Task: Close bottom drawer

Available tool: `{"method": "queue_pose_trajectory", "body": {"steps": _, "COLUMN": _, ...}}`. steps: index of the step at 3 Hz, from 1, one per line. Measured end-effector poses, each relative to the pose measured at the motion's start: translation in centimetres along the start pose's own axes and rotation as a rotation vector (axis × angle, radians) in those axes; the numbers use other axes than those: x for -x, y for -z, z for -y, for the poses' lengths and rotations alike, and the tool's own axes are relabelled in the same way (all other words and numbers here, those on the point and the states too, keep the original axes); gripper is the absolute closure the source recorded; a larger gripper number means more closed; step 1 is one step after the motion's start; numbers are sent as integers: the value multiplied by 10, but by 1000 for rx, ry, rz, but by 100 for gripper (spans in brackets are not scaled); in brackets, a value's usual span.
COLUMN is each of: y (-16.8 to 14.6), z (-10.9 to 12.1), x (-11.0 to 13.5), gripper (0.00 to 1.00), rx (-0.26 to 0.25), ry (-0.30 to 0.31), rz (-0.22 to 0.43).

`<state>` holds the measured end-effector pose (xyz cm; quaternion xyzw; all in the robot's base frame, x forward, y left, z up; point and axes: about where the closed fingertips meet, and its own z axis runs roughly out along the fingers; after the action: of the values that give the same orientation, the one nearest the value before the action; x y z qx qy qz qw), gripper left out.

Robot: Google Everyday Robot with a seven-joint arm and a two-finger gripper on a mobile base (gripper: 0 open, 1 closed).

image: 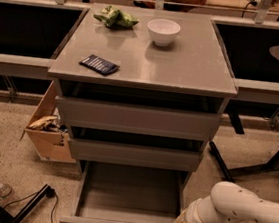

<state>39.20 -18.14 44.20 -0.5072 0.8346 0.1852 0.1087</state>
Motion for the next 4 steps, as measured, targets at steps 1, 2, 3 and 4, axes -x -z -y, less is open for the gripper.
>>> {"method": "queue_pose_trajectory", "body": {"steps": 1, "y": -47, "z": -1, "x": -25, "gripper": 100, "rx": 25, "ry": -16, "rz": -23}}
{"method": "queue_pose_trajectory", "body": {"steps": 2, "y": -108, "z": 10, "x": -55, "gripper": 100, "rx": 42, "ry": -47, "rz": -36}}
{"method": "queue_pose_trajectory", "body": {"steps": 3, "y": -162, "z": 28, "x": -78, "gripper": 100, "rx": 36, "ry": -68, "rz": -36}}
{"method": "queue_pose_trajectory", "body": {"steps": 4, "y": -204, "z": 46, "x": -94, "gripper": 100, "rx": 26, "ry": -107, "rz": -4}}
